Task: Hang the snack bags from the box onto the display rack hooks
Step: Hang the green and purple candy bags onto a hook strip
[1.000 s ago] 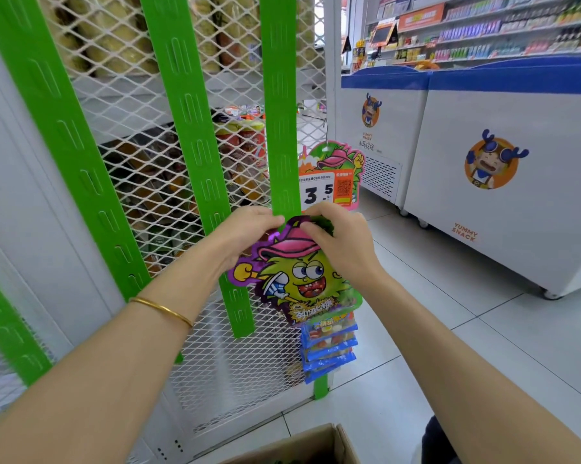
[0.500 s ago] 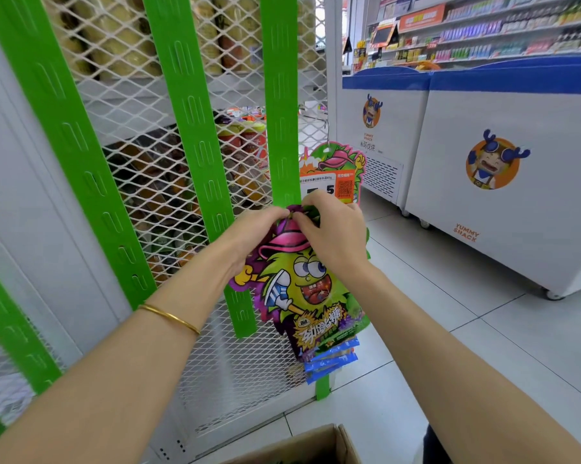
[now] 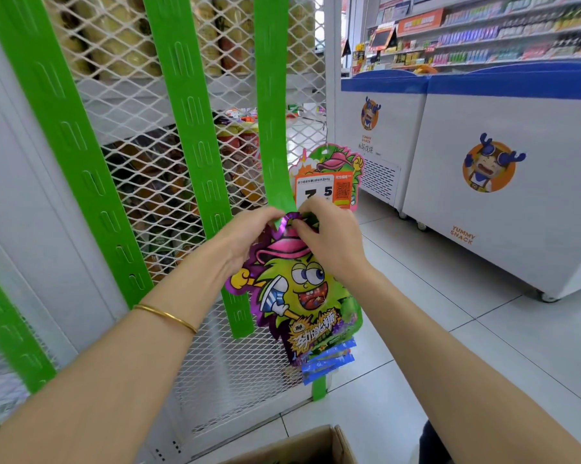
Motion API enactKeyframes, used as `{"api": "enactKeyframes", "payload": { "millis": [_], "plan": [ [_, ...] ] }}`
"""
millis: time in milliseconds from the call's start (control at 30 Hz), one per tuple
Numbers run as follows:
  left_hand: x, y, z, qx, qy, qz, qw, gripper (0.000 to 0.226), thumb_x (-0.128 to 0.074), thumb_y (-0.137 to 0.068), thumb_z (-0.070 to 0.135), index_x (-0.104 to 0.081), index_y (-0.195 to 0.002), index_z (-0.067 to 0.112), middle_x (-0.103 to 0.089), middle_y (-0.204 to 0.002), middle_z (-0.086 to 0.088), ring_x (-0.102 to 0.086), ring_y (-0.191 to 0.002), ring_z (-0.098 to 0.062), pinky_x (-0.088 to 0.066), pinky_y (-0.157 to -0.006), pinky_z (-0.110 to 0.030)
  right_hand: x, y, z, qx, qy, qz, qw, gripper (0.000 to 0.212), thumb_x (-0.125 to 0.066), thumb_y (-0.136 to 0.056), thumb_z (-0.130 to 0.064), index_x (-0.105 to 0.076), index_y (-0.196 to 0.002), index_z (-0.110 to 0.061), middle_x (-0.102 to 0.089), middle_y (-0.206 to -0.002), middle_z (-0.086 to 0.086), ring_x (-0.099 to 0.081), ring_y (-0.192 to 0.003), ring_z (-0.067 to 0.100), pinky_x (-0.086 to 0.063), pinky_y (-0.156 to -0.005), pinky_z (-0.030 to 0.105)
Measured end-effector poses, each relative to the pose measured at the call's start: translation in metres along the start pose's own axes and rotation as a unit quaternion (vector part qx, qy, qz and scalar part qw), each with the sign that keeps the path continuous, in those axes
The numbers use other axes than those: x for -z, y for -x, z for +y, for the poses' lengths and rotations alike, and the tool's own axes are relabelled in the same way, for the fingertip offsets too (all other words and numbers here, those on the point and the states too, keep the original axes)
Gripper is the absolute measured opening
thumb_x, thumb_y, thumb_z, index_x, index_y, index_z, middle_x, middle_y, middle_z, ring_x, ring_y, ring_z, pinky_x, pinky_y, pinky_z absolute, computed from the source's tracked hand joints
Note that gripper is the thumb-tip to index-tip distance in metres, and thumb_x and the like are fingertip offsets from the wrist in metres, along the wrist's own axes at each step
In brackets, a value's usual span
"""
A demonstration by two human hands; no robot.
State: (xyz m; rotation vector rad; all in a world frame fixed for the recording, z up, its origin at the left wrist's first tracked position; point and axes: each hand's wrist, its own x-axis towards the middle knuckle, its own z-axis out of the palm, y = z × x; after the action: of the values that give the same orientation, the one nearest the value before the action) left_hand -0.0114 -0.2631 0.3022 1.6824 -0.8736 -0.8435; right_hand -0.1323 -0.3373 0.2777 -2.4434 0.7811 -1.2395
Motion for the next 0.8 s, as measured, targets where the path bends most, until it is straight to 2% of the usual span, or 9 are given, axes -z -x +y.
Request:
{"api": "enactKeyframes", "payload": {
  "millis": [100, 133, 200, 300, 333, 367, 433, 567, 800],
  "plan": [
    [0.002, -0.003, -0.001, -0.012, 0.0, 0.007, 1.0, 0.021, -0.057, -0.089, 0.034, -0.061, -0.08, 0.015, -0.057, -0.069, -0.001, -0.049, -0.07, -0.018, -0.041, -0.079, -0.035, -0.001, 0.001, 0.003, -0.005, -0.014, -0.02, 1.0, 0.01, -0.058, -0.089, -0.021, -0.059, -0.096, -0.013, -0.058, -0.086, -0.006, -0.052, -0.079, 0.019, -0.038, -0.076, 0.033],
    [0.003, -0.003, -0.001, -0.02, -0.013, 0.006, 1.0, 0.024, -0.058, -0.089, 0.036, -0.064, -0.089, 0.013, -0.062, -0.078, -0.003, -0.052, -0.075, -0.019, -0.041, -0.084, -0.035, -0.003, 0.003, 0.004, -0.01, -0.019, -0.029, 0.999, 0.012, -0.057, -0.09, -0.021, -0.058, -0.099, -0.013, -0.061, -0.09, -0.004, -0.054, -0.082, 0.02, -0.038, -0.077, 0.034],
    [0.003, 0.0, 0.0, -0.028, -0.057, 0.009, 0.998, 0.037, -0.057, -0.09, 0.039, -0.064, -0.109, 0.008, -0.064, -0.115, -0.012, -0.058, -0.106, -0.026, -0.037, -0.104, -0.043, -0.007, 0.006, 0.009, -0.02, -0.019, -0.047, 0.999, 0.015, -0.054, -0.092, -0.021, -0.057, -0.104, -0.012, -0.063, -0.099, 0.0, -0.056, -0.09, 0.024, -0.04, -0.083, 0.037],
    [0.004, 0.004, -0.002, -0.072, -0.139, 0.016, 0.988, 0.026, -0.051, -0.095, 0.032, -0.064, -0.085, 0.012, -0.05, -0.133, -0.021, -0.048, -0.123, -0.034, -0.03, -0.11, -0.044, -0.013, 0.009, 0.015, -0.041, -0.041, -0.065, 0.996, 0.015, -0.052, -0.092, -0.017, -0.054, -0.107, -0.013, -0.062, -0.103, 0.001, -0.054, -0.095, 0.026, -0.041, -0.09, 0.045],
    [0.005, 0.004, -0.003, -0.086, -0.162, 0.022, 0.983, 0.027, -0.05, -0.096, 0.029, -0.061, -0.076, 0.014, -0.058, -0.124, -0.019, -0.054, -0.116, -0.03, -0.034, -0.104, -0.038, -0.014, 0.008, 0.017, -0.049, -0.054, -0.065, 0.995, 0.013, -0.053, -0.092, -0.017, -0.053, -0.104, -0.014, -0.06, -0.1, -0.001, -0.054, -0.094, 0.026, -0.042, -0.089, 0.046],
    [0.004, 0.005, -0.004, -0.102, -0.181, 0.028, 0.978, 0.031, -0.05, -0.096, 0.027, -0.056, -0.069, 0.013, -0.065, -0.1, -0.012, -0.058, -0.097, -0.024, -0.037, -0.092, -0.032, -0.015, 0.007, 0.019, -0.056, -0.065, -0.063, 0.994, 0.012, -0.055, -0.091, -0.016, -0.052, -0.102, -0.014, -0.059, -0.096, -0.003, -0.055, -0.092, 0.026, -0.044, -0.086, 0.044],
    [0.004, 0.004, -0.007, -0.134, -0.209, 0.043, 0.968, 0.032, -0.051, -0.096, 0.023, -0.047, -0.067, 0.01, -0.042, -0.063, -0.002, -0.041, -0.063, -0.017, -0.031, -0.066, -0.028, -0.015, 0.005, 0.022, -0.067, -0.072, -0.061, 0.993, 0.012, -0.059, -0.089, -0.017, -0.053, -0.099, -0.014, -0.058, -0.091, -0.006, -0.056, -0.089, 0.024, -0.046, -0.079, 0.038],
    [0.002, 0.0, -0.009, -0.178, -0.269, 0.077, 0.944, 0.03, -0.051, -0.095, 0.018, -0.046, -0.068, 0.007, -0.032, -0.057, -0.001, -0.031, -0.053, -0.015, -0.023, -0.054, -0.028, -0.018, 0.003, 0.026, -0.06, -0.044, -0.069, 0.995, 0.015, -0.06, -0.088, -0.019, -0.056, -0.102, -0.015, -0.063, -0.098, -0.002, -0.056, -0.09, 0.021, -0.046, -0.076, 0.035],
    [-0.003, -0.005, -0.016, -0.196, -0.278, 0.097, 0.935, 0.028, -0.05, -0.096, 0.017, -0.047, -0.07, 0.006, -0.035, -0.058, -0.001, -0.032, -0.053, -0.015, -0.025, -0.054, -0.029, -0.021, 0.006, 0.034, -0.085, -0.054, -0.08, 0.992, 0.022, -0.06, -0.088, -0.013, -0.056, -0.109, -0.014, -0.065, -0.108, 0.001, -0.058, -0.098, 0.023, -0.048, -0.084, 0.041]
  ]
}}
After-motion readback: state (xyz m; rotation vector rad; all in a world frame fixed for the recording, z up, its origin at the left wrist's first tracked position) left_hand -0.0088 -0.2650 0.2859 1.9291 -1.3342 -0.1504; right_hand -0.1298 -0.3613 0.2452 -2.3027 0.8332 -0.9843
